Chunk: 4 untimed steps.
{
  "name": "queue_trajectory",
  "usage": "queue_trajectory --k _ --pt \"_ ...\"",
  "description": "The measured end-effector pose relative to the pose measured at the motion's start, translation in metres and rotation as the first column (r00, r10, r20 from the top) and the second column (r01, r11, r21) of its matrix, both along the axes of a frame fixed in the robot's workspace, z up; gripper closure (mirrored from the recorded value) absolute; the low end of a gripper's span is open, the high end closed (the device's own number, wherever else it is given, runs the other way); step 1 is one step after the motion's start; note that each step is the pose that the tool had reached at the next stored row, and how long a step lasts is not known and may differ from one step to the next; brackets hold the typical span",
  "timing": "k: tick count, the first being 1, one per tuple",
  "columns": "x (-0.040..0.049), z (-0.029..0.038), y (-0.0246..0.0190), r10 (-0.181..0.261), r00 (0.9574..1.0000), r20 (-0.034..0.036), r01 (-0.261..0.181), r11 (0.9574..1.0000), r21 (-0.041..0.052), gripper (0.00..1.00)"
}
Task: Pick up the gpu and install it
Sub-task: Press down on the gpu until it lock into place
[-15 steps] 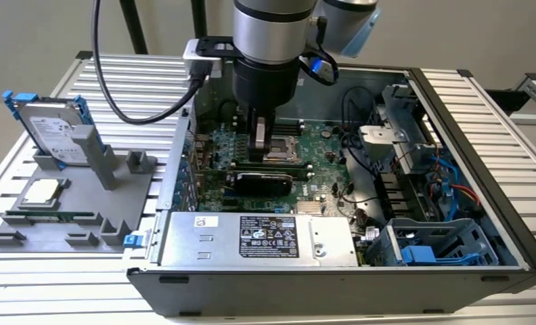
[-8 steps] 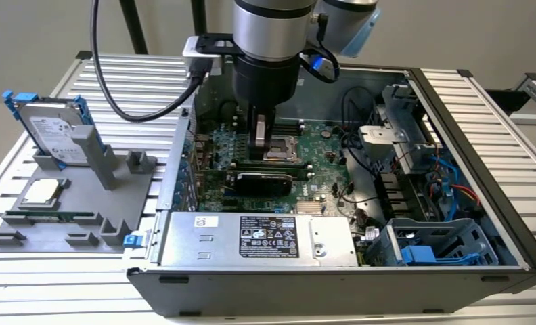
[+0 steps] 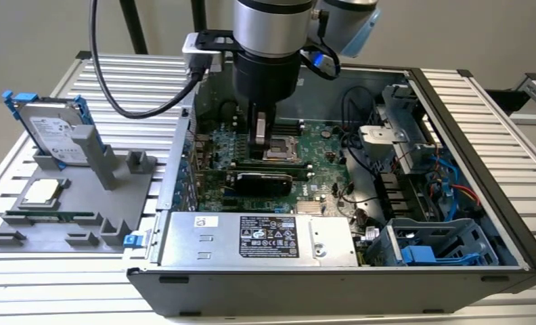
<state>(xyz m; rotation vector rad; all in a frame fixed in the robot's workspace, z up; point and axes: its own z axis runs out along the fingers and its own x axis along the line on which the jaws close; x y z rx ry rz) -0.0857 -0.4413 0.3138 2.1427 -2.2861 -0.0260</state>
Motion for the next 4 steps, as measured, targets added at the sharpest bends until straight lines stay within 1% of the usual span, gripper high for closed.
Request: queue_trajectory --k 4 --pt "0.0 0.0019 0.0 0.0 1.0 0.0 0.0 1.0 -0.0001 1.0"
